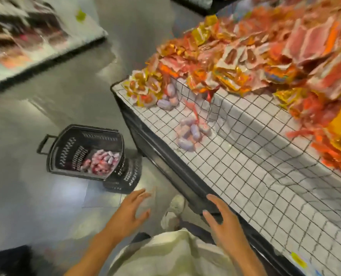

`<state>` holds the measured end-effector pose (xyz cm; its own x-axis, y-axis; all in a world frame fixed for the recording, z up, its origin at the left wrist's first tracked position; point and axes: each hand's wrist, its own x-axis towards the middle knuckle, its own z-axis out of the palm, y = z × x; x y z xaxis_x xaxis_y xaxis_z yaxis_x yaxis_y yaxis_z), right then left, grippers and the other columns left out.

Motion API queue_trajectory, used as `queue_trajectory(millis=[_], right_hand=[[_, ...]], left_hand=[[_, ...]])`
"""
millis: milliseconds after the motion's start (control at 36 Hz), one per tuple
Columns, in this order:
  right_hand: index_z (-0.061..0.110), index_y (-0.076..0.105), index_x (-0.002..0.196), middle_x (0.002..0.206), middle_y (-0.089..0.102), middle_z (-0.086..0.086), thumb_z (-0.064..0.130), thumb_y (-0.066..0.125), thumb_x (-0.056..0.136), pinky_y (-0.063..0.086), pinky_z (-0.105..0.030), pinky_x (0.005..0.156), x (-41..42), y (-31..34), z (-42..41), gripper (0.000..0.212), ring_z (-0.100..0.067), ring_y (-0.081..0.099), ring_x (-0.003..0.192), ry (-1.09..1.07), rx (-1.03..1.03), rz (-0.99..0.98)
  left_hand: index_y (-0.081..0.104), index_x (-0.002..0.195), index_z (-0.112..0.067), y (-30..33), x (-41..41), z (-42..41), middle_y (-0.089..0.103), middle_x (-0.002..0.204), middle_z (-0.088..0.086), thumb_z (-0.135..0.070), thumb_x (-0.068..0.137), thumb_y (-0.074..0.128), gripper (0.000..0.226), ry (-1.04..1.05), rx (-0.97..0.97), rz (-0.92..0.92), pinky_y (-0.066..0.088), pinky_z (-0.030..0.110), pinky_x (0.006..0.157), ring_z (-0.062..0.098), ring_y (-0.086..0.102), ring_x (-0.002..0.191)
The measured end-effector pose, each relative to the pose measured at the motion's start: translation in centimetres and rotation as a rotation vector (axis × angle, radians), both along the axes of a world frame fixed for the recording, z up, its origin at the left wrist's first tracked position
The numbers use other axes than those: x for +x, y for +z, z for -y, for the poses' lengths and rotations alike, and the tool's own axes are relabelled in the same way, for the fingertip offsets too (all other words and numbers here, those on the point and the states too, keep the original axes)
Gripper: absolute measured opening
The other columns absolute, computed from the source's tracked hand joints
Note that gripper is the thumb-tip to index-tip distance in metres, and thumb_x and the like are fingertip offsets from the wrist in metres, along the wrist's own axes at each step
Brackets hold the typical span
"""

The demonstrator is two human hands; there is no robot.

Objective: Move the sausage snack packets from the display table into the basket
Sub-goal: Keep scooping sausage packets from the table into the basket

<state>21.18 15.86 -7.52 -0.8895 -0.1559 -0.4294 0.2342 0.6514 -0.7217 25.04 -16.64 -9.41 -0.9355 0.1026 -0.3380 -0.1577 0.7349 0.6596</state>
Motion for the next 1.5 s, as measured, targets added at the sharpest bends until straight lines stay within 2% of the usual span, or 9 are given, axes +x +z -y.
queue_trajectory(millis=[139, 306, 417, 667, 806, 944, 1139, 1333, 1500], right_hand=[[0.037, 0.050, 0.143, 0.143, 0.046, 0.030, 0.038, 0.063, 0.098, 0.033, -0.014, 0.111, -7.4, 0.2, 3.3, 0.047, 0.008, 0.041, 0.134, 0.149, -0.031, -0.037], [0.038, 0.055, 0.135, 0.140, 0.050, 0.029, 0.031, 0.068, 0.096, 0.041, -0.022, 0.111, -15.8, 0.7, 7.3, 0.042, 0.010, 0.046, 0.131, 0.223, -0.147, -0.113], [0.026, 0.055, 0.141, 0.146, 0.053, 0.014, 0.024, 0.067, 0.097, 0.042, -0.036, 0.114, -19.9, 1.7, 9.1, 0.045, -0.006, 0.049, 0.136, 0.268, -0.160, -0.085], [0.031, 0.054, 0.141, 0.144, 0.052, 0.020, 0.026, 0.066, 0.098, 0.044, -0.029, 0.111, -25.6, 2.8, 12.6, 0.044, -0.003, 0.050, 0.132, 0.227, -0.129, -0.065], [0.036, 0.053, 0.141, 0.146, 0.048, 0.025, 0.025, 0.065, 0.099, 0.036, 0.003, 0.092, -27.7, 2.8, 14.9, 0.045, 0.003, 0.041, 0.136, 0.117, -0.120, -0.040], [0.036, 0.058, 0.129, 0.142, 0.055, 0.014, 0.009, 0.070, 0.094, 0.038, -0.008, 0.103, -29.7, 3.1, 18.0, 0.045, -0.001, 0.045, 0.136, -0.092, -0.187, -0.038], [0.059, 0.049, 0.127, 0.128, 0.046, 0.052, 0.032, 0.065, 0.096, 0.040, -0.023, 0.107, -32.5, 2.7, 21.5, 0.044, 0.023, 0.041, 0.125, -0.130, -0.046, -0.123], [0.064, 0.048, 0.126, 0.136, 0.051, 0.039, 0.026, 0.068, 0.097, 0.030, -0.001, 0.102, -33.9, 3.3, 25.4, 0.052, 0.018, 0.042, 0.130, -0.234, -0.034, -0.195], [0.047, 0.057, 0.132, 0.136, 0.058, 0.028, 0.021, 0.071, 0.094, 0.049, -0.033, 0.106, -33.6, 2.6, 27.5, 0.047, -0.001, 0.055, 0.129, -0.307, -0.121, -0.289]], left_hand=[[0.050, 0.145, -0.024, 1.1, -4.8, 1.6, 0.038, 0.155, -0.005, -0.030, 0.097, 0.064, 0.050, 0.093, -0.039, 0.009, 0.029, 0.035, 0.121, 0.014, 0.034, 0.145], [0.049, 0.146, -0.022, 2.1, -11.3, 3.2, 0.037, 0.153, -0.006, -0.031, 0.099, 0.061, 0.049, 0.122, -0.088, -0.063, 0.016, 0.011, 0.116, 0.013, 0.033, 0.143], [0.048, 0.147, -0.022, 2.4, -14.6, 4.1, 0.036, 0.155, -0.005, -0.032, 0.100, 0.060, 0.049, 0.165, -0.069, -0.084, 0.017, 0.016, 0.118, 0.010, 0.030, 0.145], [0.045, 0.149, -0.019, 2.3, -23.0, 8.3, 0.037, 0.157, -0.002, -0.030, 0.100, 0.060, 0.052, 0.174, -0.044, -0.099, 0.013, 0.014, 0.117, 0.014, 0.029, 0.148], [0.037, 0.153, -0.016, 2.7, -29.9, 12.2, 0.036, 0.158, 0.002, -0.019, 0.096, 0.067, 0.064, 0.164, 0.007, -0.147, 0.013, 0.010, 0.117, 0.017, 0.030, 0.147], [0.031, 0.155, -0.010, 3.2, -37.9, 16.0, 0.031, 0.161, 0.007, -0.020, 0.091, 0.074, 0.078, 0.144, 0.084, -0.276, 0.022, 0.027, 0.122, 0.021, 0.027, 0.149], [0.025, 0.157, -0.021, 2.7, -47.6, 18.5, 0.034, 0.157, 0.003, -0.054, 0.071, 0.083, 0.109, -0.034, 0.140, -0.189, 0.028, 0.045, 0.120, 0.023, 0.029, 0.146], [0.051, 0.136, -0.044, 0.8, -49.5, 18.7, 0.051, 0.131, -0.031, -0.059, 0.076, 0.071, 0.064, -0.056, 0.186, -0.310, 0.051, 0.019, 0.084, -0.017, 0.048, 0.116], [0.060, 0.120, -0.047, 1.7, -48.5, 19.7, 0.063, 0.118, -0.023, -0.054, 0.084, 0.072, 0.039, -0.068, 0.287, -0.400, 0.051, 0.016, 0.080, 0.002, 0.063, 0.104]])
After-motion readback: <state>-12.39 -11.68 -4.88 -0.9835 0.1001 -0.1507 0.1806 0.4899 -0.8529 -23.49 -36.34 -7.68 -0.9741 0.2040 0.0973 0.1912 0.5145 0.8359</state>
